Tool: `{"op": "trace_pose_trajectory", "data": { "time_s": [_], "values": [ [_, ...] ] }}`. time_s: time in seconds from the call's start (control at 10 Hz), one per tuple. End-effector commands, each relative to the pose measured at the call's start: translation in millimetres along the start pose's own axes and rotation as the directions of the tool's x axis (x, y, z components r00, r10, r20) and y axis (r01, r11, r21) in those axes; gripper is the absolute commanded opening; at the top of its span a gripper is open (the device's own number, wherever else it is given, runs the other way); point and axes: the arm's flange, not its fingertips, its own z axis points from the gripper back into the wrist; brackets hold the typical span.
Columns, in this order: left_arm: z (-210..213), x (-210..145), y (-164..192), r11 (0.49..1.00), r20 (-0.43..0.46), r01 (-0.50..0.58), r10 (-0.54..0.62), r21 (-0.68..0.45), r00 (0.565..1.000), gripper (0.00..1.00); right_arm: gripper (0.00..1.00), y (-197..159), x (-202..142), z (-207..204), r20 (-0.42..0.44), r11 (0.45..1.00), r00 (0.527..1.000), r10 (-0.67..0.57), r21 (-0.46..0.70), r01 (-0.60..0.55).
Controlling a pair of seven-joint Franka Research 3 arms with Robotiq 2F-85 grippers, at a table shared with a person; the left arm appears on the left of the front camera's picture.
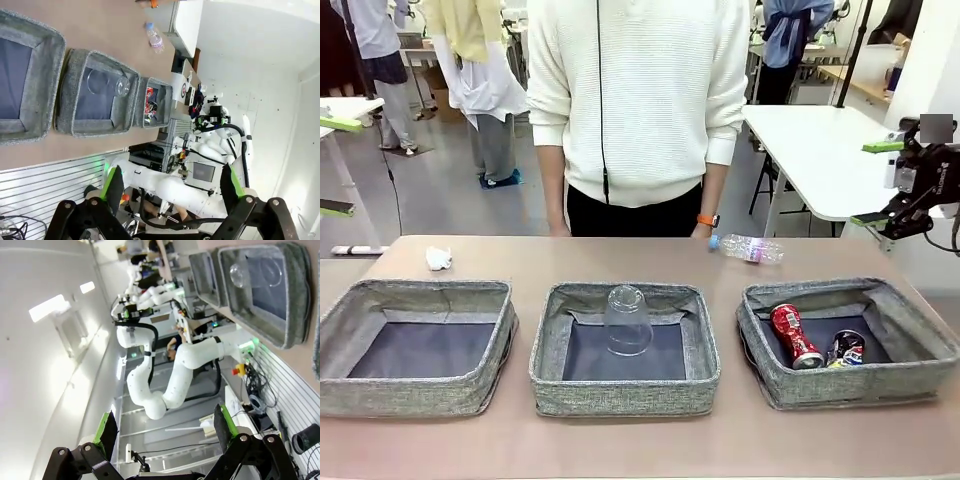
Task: Sort the waste into the appropriate baskets.
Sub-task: Pick up the waste item pointed out by the person.
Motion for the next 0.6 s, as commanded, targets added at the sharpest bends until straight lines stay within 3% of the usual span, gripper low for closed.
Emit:
{"op": "trace_pose_trajectory", "data": {
  "time_s": [0.0, 0.5],
  "values": [
    [4.5, -0.2, 0.4, 1.000, -0.004, 0.019, -0.019, -0.001, 1.000, 1.00, 1.00, 1.2, 0.8, -0.2, 0.005, 1.000, 1.000, 0.001, -0.003, -0.001],
    [4.5, -0.2, 0.4, 1.000, -0.004, 0.019, -0.019, -0.001, 1.000, 1.00, 1.00, 1.2, 0.8, -0.2, 0.005, 1.000, 1.000, 0.001, -0.003, -0.001]
  ]
}}
